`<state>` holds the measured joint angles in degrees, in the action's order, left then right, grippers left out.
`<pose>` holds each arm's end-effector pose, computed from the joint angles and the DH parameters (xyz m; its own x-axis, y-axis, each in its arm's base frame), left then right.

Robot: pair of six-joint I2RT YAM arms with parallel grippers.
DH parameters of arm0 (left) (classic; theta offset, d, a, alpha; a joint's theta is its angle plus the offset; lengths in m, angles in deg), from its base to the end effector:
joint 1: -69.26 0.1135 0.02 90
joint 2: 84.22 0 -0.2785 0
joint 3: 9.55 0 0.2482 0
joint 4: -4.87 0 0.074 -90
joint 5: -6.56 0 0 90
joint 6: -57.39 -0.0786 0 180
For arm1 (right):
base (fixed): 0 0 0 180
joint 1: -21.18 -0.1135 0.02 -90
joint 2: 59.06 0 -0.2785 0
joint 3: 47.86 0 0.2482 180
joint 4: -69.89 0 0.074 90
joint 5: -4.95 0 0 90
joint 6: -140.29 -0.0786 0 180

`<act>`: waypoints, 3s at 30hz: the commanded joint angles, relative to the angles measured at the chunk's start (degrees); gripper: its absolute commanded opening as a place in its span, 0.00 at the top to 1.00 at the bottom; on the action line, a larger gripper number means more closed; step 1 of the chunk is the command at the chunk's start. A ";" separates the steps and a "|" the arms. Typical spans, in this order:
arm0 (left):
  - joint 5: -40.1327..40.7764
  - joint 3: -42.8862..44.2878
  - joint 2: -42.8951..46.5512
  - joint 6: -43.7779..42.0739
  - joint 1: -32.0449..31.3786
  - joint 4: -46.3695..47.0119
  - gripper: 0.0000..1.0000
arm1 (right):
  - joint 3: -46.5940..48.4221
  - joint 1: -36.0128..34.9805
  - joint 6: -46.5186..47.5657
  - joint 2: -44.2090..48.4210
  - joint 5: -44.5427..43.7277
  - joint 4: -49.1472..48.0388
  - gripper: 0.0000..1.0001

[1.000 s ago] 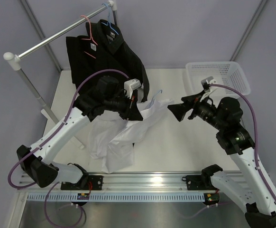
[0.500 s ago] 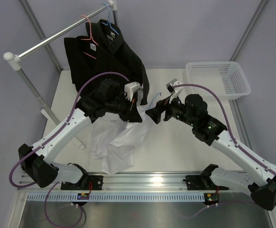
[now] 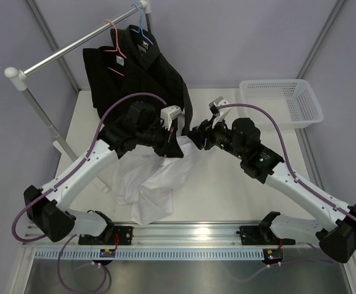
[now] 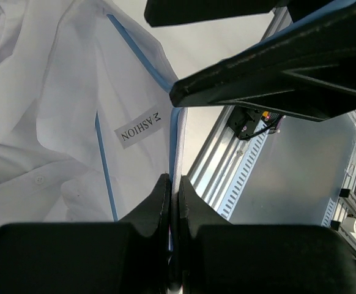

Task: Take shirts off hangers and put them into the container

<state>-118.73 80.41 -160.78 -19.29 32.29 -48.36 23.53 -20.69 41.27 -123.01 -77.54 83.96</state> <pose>0.2146 -0.2184 0.3534 -0.6927 0.2861 -0.6620 0.7047 0.4637 -0.5370 0.2126 0.2044 0.3783 -0.2038 0.0261 -0.9787 -0.7355 0.6556 0.1706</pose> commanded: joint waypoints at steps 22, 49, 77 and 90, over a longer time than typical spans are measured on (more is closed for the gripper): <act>9.97 1.82 9.75 -1.11 -0.03 3.47 0.27 | 5.52 -0.67 6.55 5.14 -19.71 8.97 1.00; 19.55 8.41 -1.76 -0.14 -6.89 3.56 0.72 | 4.91 -0.76 7.61 7.78 -22.19 11.18 1.00; 45.39 -5.36 18.45 -3.39 -6.80 1.63 1.00 | 4.38 3.81 4.62 10.85 -38.36 18.82 1.00; 31.08 -19.98 26.19 6.28 -7.15 4.43 1.00 | 12.91 3.81 1.64 16.13 -32.22 21.64 1.00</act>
<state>-87.47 62.42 -136.30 -14.22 24.57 -39.31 31.53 -19.07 42.82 -109.43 -105.80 109.97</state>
